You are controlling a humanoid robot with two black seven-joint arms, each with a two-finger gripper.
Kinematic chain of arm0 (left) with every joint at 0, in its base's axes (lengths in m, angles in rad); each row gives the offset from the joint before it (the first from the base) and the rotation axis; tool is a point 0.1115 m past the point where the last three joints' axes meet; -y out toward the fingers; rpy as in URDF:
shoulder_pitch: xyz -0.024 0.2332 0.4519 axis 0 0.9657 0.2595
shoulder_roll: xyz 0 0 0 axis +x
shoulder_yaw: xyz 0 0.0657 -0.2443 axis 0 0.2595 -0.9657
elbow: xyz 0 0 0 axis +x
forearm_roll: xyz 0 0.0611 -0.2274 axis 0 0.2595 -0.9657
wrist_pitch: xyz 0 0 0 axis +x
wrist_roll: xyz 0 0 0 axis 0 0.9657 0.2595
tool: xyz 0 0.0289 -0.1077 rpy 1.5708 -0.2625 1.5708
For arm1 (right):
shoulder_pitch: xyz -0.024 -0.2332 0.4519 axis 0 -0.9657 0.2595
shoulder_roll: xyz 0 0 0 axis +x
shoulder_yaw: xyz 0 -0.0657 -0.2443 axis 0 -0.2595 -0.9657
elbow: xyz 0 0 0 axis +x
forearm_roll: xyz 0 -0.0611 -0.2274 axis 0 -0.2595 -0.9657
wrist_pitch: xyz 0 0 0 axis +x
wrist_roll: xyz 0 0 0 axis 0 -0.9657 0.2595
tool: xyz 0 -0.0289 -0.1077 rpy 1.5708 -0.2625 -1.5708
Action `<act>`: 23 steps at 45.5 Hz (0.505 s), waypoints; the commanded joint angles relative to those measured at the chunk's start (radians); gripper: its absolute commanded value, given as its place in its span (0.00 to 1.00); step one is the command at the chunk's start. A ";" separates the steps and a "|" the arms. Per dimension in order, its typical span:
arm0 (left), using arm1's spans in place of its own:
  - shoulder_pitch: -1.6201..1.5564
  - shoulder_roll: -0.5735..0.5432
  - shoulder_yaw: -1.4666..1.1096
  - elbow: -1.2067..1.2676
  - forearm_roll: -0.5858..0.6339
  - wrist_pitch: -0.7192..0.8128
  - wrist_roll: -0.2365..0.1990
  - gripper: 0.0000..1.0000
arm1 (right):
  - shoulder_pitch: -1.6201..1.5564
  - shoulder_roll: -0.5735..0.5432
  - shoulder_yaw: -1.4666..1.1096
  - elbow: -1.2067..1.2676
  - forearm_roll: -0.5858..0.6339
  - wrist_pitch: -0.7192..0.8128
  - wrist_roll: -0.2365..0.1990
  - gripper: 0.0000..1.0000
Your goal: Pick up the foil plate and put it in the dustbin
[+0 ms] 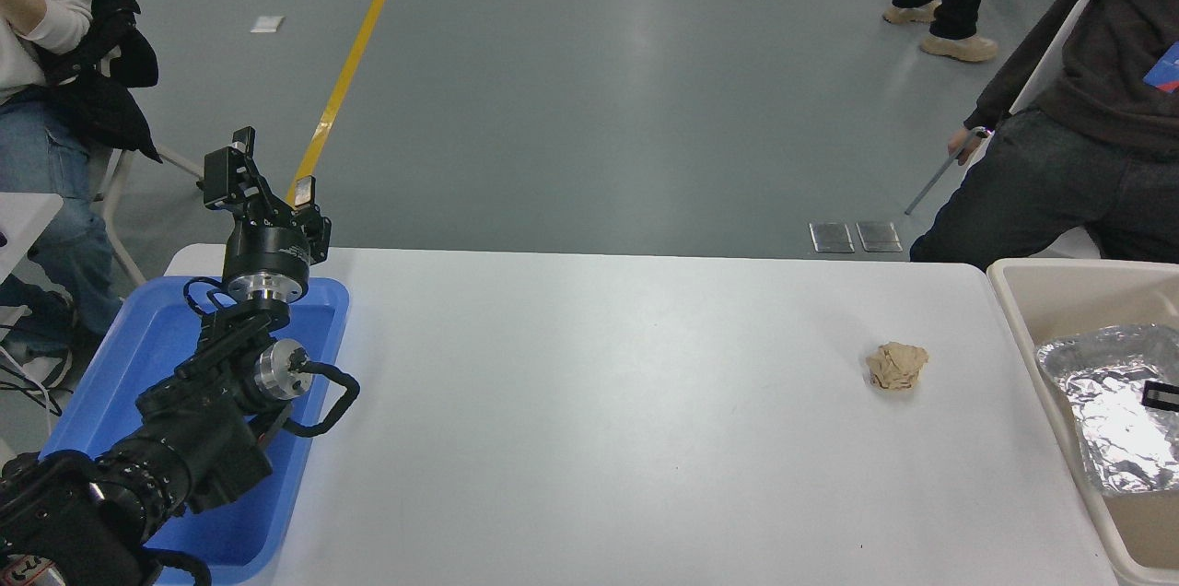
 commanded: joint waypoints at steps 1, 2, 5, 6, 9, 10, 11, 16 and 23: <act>-0.002 0.000 0.000 0.000 0.002 0.000 0.000 1.00 | 0.177 -0.161 0.000 0.310 -0.019 0.063 -0.049 1.00; 0.000 0.000 0.000 0.000 0.002 0.000 0.000 1.00 | 0.198 -0.171 -0.008 0.335 -0.025 0.068 -0.051 1.00; -0.002 -0.001 0.000 0.000 0.002 0.000 0.002 1.00 | 0.270 -0.197 -0.039 0.375 -0.040 0.089 -0.052 1.00; -0.002 0.000 0.000 0.000 0.002 0.000 0.000 1.00 | 0.293 -0.201 -0.052 0.377 -0.043 0.092 -0.052 1.00; -0.002 0.000 0.000 0.000 0.000 0.000 0.000 1.00 | 0.340 -0.199 -0.103 0.371 -0.047 0.094 -0.052 1.00; 0.000 -0.001 0.000 0.000 0.000 0.000 0.002 1.00 | 0.349 -0.199 -0.117 0.369 -0.047 0.094 -0.051 1.00; 0.000 -0.001 0.000 0.000 0.000 0.000 0.002 1.00 | 0.357 -0.199 -0.128 0.367 -0.047 0.094 -0.051 1.00; 0.000 -0.001 0.000 0.000 0.000 0.000 0.000 1.00 | 0.366 -0.202 -0.146 0.361 -0.050 0.094 -0.051 1.00; -0.002 0.000 0.000 0.000 0.002 0.000 0.002 1.00 | 0.386 -0.205 -0.148 0.372 -0.045 0.095 -0.051 1.00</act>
